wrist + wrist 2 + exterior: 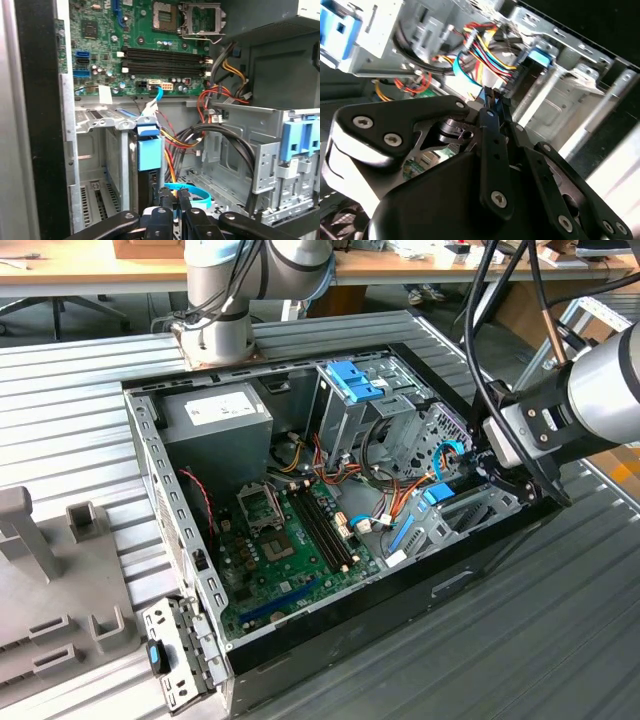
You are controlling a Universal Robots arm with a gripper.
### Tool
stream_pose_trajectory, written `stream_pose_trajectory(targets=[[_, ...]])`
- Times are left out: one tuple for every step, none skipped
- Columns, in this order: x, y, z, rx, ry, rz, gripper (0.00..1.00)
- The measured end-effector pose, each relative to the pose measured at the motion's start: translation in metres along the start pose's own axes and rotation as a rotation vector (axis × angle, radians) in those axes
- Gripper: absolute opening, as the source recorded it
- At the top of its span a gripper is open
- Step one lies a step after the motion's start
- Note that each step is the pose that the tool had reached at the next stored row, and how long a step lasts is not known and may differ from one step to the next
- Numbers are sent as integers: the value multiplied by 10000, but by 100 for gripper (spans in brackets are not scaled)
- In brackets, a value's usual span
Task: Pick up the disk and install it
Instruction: 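Insert the second disk wire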
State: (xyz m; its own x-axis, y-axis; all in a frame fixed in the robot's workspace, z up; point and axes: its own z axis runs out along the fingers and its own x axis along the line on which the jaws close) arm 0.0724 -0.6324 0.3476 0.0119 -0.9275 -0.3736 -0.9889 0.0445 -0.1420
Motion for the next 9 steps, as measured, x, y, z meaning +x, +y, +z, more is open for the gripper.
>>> stream_pose_trajectory(targets=[[-10, 2, 4, -3, 277, -41, 16], [-23, 2, 11, -6, 448, -68, 16], [-32, 2, 13, -7, 567, -86, 16], [-43, 3, 17, -9, 631, -95, 16], [-47, 3, 19, -9, 649, -99, 16], [-58, 5, 24, -8, 670, -101, 16], [-80, 6, 32, -9, 711, -108, 16], [-108, 7, 43, -10, 791, -121, 16], [-130, 9, 53, -11, 947, -142, 16]])
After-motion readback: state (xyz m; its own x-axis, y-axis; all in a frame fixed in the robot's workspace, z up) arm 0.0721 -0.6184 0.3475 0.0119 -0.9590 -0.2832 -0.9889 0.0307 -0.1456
